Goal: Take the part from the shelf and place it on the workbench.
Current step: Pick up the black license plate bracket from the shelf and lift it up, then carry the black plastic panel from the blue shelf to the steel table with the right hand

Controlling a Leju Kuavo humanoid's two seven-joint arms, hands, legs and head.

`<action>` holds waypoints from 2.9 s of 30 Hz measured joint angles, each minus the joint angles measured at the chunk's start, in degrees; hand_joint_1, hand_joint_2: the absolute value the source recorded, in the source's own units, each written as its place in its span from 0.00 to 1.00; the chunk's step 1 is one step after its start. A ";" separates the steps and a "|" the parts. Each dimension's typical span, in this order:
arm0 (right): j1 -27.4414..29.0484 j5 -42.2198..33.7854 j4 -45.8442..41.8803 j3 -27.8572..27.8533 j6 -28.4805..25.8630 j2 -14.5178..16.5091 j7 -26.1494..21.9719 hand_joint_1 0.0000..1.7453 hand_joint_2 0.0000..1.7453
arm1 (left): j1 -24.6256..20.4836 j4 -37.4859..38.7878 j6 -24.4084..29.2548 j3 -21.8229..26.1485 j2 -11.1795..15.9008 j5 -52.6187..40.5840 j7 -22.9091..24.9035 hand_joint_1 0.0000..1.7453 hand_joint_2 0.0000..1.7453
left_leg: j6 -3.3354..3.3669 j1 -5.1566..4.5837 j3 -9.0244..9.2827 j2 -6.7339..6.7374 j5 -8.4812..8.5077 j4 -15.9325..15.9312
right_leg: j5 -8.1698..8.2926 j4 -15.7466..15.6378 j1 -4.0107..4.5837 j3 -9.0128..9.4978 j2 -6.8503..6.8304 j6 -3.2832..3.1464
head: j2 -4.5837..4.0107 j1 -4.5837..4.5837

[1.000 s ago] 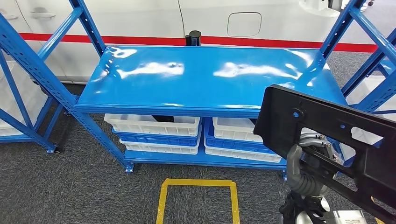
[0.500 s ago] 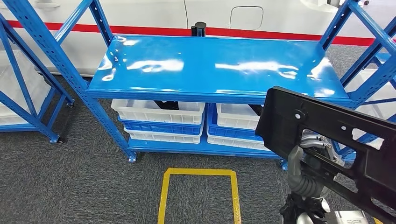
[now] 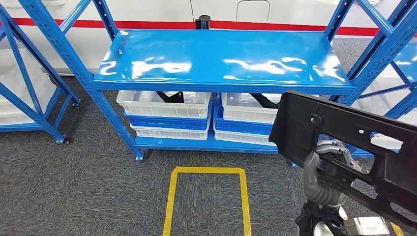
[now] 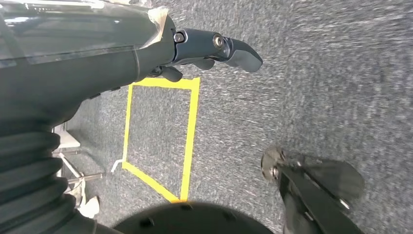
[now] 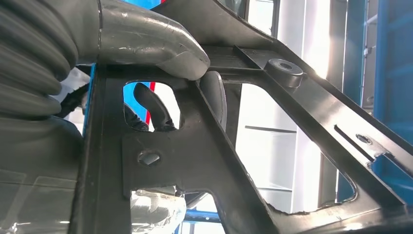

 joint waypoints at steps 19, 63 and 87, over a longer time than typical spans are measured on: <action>2.47 0.18 0.83 -2.20 1.79 -1.49 -0.48 1.00 1.00 | 2.86 0.18 -12.52 2.52 3.22 2.98 -4.69 0.00 1.00 | 2.27 -1.91 -7.55 0.78 9.72 -7.25 | -8.94 -3.27 0.37 12.31 0.28 1.15 | 0.00 0.25; 5.73 1.84 -0.46 -5.50 5.68 2.32 -0.48 1.00 1.00 | 4.59 0.15 -18.29 3.78 3.40 2.21 -11.40 0.00 1.00 | 2.49 -0.56 0.50 -4.60 1.51 -6.10 | -1.97 -0.04 0.50 3.10 6.28 -0.56 | 0.00 0.28; 5.70 2.97 -1.13 -6.00 6.94 3.60 -0.37 1.00 1.00 | 3.56 0.26 -14.75 3.98 2.38 2.76 -10.74 0.00 1.00 | 0.71 -0.57 -6.13 0.22 -6.44 7.40 | -1.76 -0.48 -0.26 2.83 1.46 -1.25 | 0.00 0.47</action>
